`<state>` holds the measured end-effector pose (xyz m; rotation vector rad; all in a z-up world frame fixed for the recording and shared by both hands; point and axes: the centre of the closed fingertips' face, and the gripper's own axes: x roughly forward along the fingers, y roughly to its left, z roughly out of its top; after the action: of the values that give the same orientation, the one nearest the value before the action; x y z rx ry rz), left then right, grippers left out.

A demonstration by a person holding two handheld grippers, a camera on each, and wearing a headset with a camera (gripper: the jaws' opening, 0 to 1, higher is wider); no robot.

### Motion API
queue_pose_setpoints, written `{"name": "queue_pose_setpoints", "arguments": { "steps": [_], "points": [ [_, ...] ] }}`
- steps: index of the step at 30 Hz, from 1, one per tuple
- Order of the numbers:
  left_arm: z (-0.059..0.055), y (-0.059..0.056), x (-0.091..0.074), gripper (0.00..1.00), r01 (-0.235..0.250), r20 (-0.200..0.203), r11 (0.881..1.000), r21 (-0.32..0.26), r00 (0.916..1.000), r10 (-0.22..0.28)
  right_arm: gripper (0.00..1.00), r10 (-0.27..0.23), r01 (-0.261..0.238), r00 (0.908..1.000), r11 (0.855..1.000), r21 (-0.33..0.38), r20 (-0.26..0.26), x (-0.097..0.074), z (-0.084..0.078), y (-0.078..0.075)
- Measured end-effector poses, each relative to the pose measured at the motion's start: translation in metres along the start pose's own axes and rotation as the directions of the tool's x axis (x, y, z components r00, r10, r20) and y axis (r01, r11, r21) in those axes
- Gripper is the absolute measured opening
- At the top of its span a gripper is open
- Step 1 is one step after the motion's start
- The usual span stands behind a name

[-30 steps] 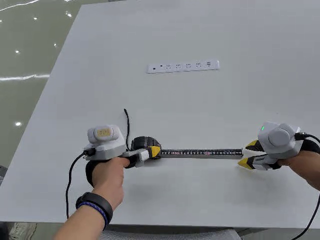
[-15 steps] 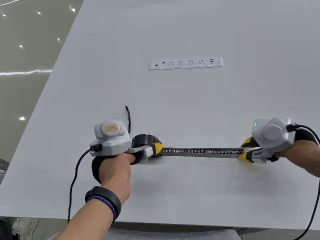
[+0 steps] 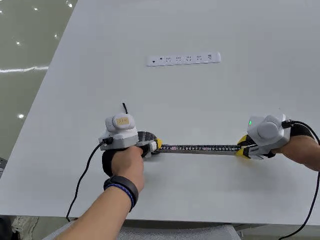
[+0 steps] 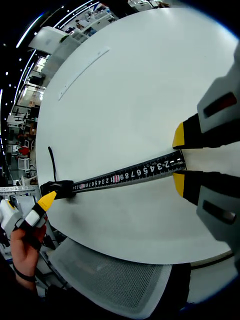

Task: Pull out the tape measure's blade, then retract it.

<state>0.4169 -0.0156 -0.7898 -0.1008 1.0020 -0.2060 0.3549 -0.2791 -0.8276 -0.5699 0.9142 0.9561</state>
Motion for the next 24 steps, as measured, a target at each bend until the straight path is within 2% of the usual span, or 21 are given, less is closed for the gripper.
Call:
{"name": "queue_pose_setpoints", "arguments": {
  "steps": [3, 10, 14, 16, 19, 22, 24],
  "points": [
    [0.0, -0.002, 0.002, 0.64, -0.021, 0.002, 1.0, -0.003, 0.9998, 0.021, 0.16, 0.005, -0.005, 1.0, 1.0, -0.008, 0.002, 0.0, 0.0, 0.001],
    [0.0, 0.004, 0.008, 0.62, -0.095, 0.013, 0.995, 0.011, 0.9954, 0.095, 0.16, 0.019, -0.019, 0.9997, 1.0, -0.005, 0.013, 0.001, -0.004, 0.004],
    [0.0, 0.005, 0.012, 0.63, -0.119, 0.012, 0.992, 0.038, 0.9929, 0.119, 0.16, 0.028, -0.028, 0.9995, 1.0, -0.014, 0.017, 0.0, -0.005, 0.006],
    [0.0, 0.009, 0.012, 0.61, -0.137, 0.021, 0.99, 0.039, 0.9904, 0.136, 0.16, 0.031, -0.03, 0.9994, 0.999, -0.012, 0.017, 0.001, -0.006, 0.007],
    [0.0, 0.007, 0.012, 0.61, -0.142, 0.039, 0.989, 0.041, 0.9893, 0.14, 0.16, 0.032, -0.032, 0.9992, 0.999, -0.008, 0.024, 0.001, -0.007, 0.009],
    [-0.002, 0.008, 0.015, 0.62, -0.189, 0.053, 0.975, 0.117, 0.9816, 0.184, 0.16, 0.025, -0.026, 0.9988, 0.999, 0.028, 0.042, 0.002, -0.007, 0.01],
    [-0.003, 0.008, 0.016, 0.62, -0.194, 0.049, 0.97, 0.148, 0.9808, 0.189, 0.16, 0.026, -0.028, 0.9987, 0.999, 0.025, 0.044, 0.002, -0.007, 0.011]
  ]
}}
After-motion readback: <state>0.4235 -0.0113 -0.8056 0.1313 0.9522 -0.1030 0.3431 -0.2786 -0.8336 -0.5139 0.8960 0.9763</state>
